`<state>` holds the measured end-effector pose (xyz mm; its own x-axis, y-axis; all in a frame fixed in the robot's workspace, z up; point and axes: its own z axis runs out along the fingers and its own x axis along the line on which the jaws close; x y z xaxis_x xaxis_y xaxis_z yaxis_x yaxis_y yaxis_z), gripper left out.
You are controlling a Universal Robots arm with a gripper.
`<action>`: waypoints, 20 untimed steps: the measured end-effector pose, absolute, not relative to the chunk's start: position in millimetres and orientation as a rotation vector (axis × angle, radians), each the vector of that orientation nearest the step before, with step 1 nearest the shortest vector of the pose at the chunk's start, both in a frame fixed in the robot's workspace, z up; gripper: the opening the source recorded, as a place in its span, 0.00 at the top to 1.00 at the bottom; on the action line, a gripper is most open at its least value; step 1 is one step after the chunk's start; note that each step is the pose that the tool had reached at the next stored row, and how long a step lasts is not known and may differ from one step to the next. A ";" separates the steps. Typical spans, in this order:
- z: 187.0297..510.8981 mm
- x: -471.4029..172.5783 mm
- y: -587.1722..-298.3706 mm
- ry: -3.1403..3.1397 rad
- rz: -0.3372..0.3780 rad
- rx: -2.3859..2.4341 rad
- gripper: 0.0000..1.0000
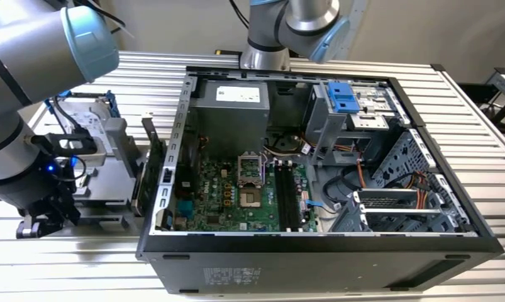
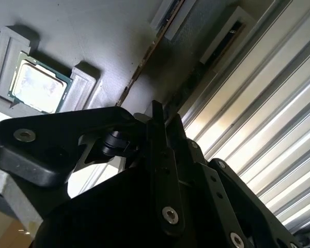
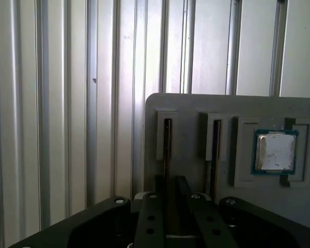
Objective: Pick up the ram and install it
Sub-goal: 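Pick up the ram and move it above insertion slot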
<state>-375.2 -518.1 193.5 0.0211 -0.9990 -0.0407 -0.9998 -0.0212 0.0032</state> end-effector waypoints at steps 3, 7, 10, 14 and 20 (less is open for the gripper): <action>193.4 -375.1 -518.1 2.179 0.049 -2.226 0.00; 193.4 -375.1 -518.1 2.179 0.049 -2.226 0.00; 193.4 -375.2 -518.2 2.179 0.049 -2.226 0.00; 193.4 -375.2 -518.2 2.179 0.049 -2.226 1.00; 193.4 -375.1 -518.4 2.179 0.049 -2.226 1.00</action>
<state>-375.1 -518.4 193.4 0.0211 -0.9989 -0.0408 -0.9998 -0.0213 0.0031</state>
